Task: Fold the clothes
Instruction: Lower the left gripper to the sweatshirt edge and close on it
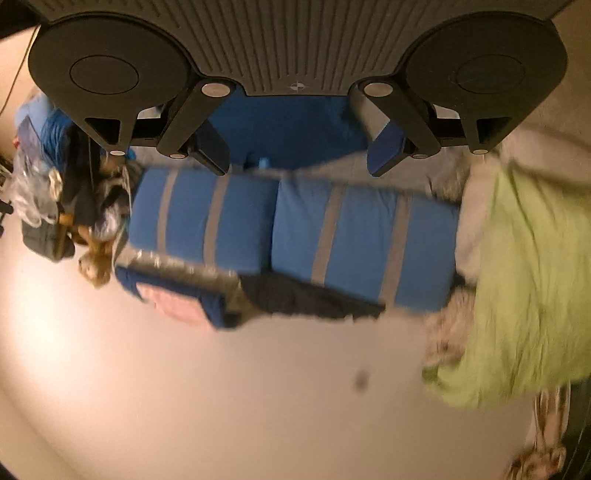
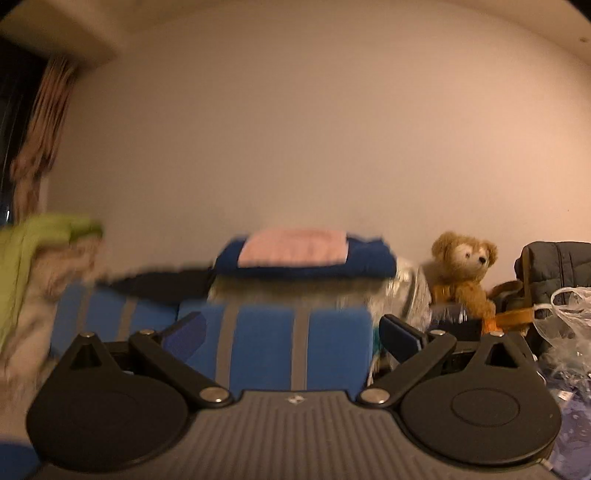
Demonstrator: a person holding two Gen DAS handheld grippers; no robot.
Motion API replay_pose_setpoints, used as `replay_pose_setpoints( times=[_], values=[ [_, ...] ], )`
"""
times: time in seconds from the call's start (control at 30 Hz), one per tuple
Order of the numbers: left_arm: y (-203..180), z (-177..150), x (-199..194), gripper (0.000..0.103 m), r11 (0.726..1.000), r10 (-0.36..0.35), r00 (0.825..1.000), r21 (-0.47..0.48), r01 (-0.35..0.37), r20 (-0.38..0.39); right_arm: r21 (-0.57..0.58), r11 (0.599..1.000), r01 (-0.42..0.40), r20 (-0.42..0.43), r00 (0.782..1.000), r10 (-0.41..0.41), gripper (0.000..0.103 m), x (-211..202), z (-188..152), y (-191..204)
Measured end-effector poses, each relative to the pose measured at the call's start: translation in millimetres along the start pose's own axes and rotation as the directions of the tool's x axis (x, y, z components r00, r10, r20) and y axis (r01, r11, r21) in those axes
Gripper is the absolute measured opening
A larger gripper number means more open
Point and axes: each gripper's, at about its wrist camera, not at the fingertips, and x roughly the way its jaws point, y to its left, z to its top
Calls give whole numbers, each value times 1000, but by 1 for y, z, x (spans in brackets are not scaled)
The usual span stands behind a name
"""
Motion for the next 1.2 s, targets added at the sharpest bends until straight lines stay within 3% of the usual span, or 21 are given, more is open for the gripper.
replay_pose_setpoints(
  times=[0.13, 0.3, 0.47, 0.63, 0.77, 0.8, 0.9, 0.97, 1.03, 1.2],
  values=[
    [16, -51, 29, 82, 994, -74, 995, -83, 68, -71, -16, 998, -61, -115, 992, 59, 103, -5, -33, 6],
    [32, -107, 66, 82, 990, -112, 980, -104, 95, -163, 33, 996, -87, -231, 969, 92, 103, 6, -91, 17],
    [64, -155, 88, 82, 962, -187, 958, -240, 133, -217, 111, 987, -114, -306, 941, 143, 103, 13, -140, 23],
    [88, -201, 98, 81, 886, -309, 920, -424, 186, -241, 184, 974, -130, -353, 916, 189, 103, 23, -178, 27],
    [96, -223, 102, 79, 789, -430, 883, -553, 266, -190, 232, 963, -135, -378, 900, 217, 103, 29, -196, 28],
    [98, -227, 104, 76, 763, -455, 874, -581, 283, -172, 236, 962, -137, -384, 896, 222, 103, 31, -198, 28],
    [99, -235, 107, 54, 705, -503, 853, -638, 310, -140, 252, 957, -147, -401, 884, 241, 103, 35, -206, 31],
    [97, -238, 109, 36, 694, -520, 841, -649, 312, -151, 263, 952, -154, -413, 874, 256, 103, 37, -212, 33],
    [93, -242, 110, 31, 694, -523, 837, -651, 308, -162, 276, 948, -160, -429, 862, 271, 103, 38, -219, 35],
    [94, -247, 104, 11, 681, -512, 849, -665, 307, -132, 343, 915, -211, -456, 814, 359, 103, 40, -239, 40]
  ],
)
